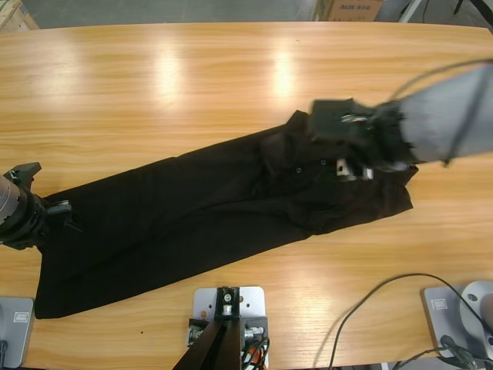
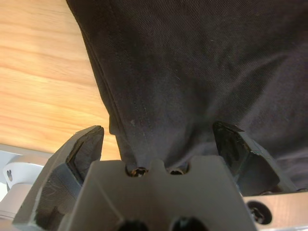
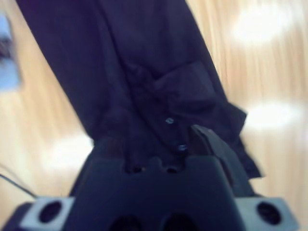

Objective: Fold clothes

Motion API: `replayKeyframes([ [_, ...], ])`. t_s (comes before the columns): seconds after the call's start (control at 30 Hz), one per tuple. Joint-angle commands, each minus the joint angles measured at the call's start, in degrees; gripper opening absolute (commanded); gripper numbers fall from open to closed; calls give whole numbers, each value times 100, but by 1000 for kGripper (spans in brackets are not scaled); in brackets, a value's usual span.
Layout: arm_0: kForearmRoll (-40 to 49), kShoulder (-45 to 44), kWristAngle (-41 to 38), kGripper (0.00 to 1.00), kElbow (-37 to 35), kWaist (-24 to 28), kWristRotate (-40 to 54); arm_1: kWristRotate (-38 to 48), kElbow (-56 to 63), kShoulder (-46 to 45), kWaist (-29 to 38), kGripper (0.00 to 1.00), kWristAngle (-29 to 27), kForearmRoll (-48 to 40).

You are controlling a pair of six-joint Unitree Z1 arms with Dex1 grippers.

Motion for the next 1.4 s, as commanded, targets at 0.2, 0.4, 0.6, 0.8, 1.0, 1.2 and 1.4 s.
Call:
replayKeyframes([
  [0.2,157,-355,84,881,-110,-23,65,-1338,-767,2186,219,316,603,415],
  [0.4,152,-361,91,888,-138,-23,121,-1245,-1249,1847,282,1000,886,652],
  [0.6,152,-391,93,890,-144,14,119,-1403,-1743,2462,432,1000,1074,970],
  [0.8,152,-635,89,890,-68,139,138,-1475,-1796,2817,519,1000,1148,884],
  [1.0,152,-663,84,890,-77,235,269,-1296,-2035,3132,651,1000,1000,777],
  [1.2,152,-663,84,890,-63,276,332,-967,-2288,3380,651,1000,626,742],
  [1.4,152,-672,84,890,-42,285,332,-965,-2412,3606,642,1000,633,751],
])
